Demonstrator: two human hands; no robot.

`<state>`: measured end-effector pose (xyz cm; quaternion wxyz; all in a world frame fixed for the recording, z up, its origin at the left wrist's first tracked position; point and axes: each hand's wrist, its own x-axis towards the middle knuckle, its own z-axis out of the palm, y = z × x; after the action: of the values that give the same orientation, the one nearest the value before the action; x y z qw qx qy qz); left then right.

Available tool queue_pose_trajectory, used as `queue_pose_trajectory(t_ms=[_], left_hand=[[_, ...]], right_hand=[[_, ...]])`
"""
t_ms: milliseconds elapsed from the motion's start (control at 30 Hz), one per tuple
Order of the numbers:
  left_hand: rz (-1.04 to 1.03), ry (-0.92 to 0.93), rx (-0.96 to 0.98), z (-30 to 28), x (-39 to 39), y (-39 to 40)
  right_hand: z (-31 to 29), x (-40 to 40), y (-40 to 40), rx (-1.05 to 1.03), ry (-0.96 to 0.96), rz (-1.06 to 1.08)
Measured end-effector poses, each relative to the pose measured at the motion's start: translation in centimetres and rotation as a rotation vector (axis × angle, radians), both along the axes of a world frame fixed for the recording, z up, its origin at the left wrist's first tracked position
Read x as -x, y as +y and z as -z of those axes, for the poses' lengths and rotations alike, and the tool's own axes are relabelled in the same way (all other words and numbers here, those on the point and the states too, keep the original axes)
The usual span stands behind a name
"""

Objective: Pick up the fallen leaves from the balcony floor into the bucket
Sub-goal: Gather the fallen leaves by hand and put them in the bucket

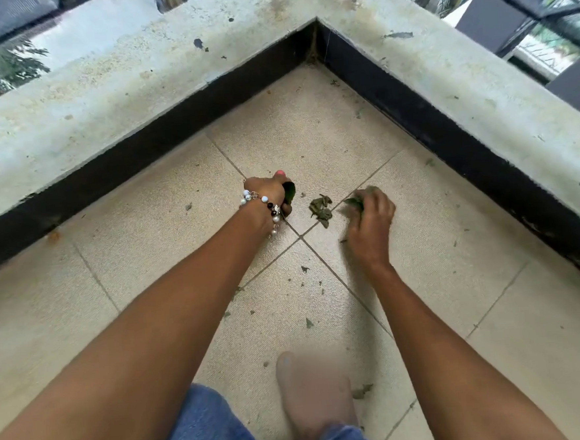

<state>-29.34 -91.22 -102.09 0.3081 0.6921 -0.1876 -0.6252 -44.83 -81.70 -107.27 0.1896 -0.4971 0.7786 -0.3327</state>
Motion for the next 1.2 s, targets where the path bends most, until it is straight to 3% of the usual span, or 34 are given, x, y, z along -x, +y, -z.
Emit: queue_pose_trajectory(t_ms=[233, 400, 600, 733, 800, 833, 867, 933, 1000, 1033, 1100, 1200], left_hand=[[0.052, -0.081, -0.011, 0.8, -1.4, 0.4], [0.051, -0.074, -0.009, 1.0, -2.1, 0.4], [0.081, -0.062, -0.033, 1.1, -2.4, 0.9], [0.086, -0.063, -0.044, 1.6, -2.9, 0.8], [0.067, -0.049, -0.042, 1.8, -3.0, 0.7], [0.046, -0.037, -0.045, 1.8, -2.9, 0.6], [0.025, -0.019, -0.048, 1.9, -2.8, 0.4], [-0.031, 0.053, -0.067, 1.7, -2.0, -0.1], [-0.112, 0.163, -0.101, 0.5, -0.7, -0.1], [-0.153, 0.218, -0.110, -0.4, -0.2, 0.1], [-0.227, 0.328, -0.117, -2.8, 1.0, 0.7], [-0.362, 0.453, -0.134, -7.0, 2.2, 2.0]], right_hand=[[1.5, -2.1, -0.8, -0.022, 0.326, -0.405], [1.9, -3.4, -0.8, 0.102, 0.388, -0.352], [1.3, -3.6, -0.7, 0.081, 0.531, -0.301], [1.5, -2.8, -1.7, -0.043, 0.617, -0.336], [0.3, -2.3, -2.5, -0.131, 0.354, -0.268], [-0.6, -2.0, -2.8, -0.126, 0.130, -0.160], [-1.4, -1.7, -3.2, -0.069, -0.156, 0.007], [-3.2, -1.0, -3.9, 0.073, -0.924, 0.295], [-4.8, -0.4, -4.2, 0.188, -1.579, 0.358], [-5.7, -0.7, -4.3, 0.214, -1.773, 0.343], [-7.6, -1.8, -4.6, 0.248, -2.022, 0.328], [-11.9, -4.3, -4.0, 0.278, -2.093, 0.297]])
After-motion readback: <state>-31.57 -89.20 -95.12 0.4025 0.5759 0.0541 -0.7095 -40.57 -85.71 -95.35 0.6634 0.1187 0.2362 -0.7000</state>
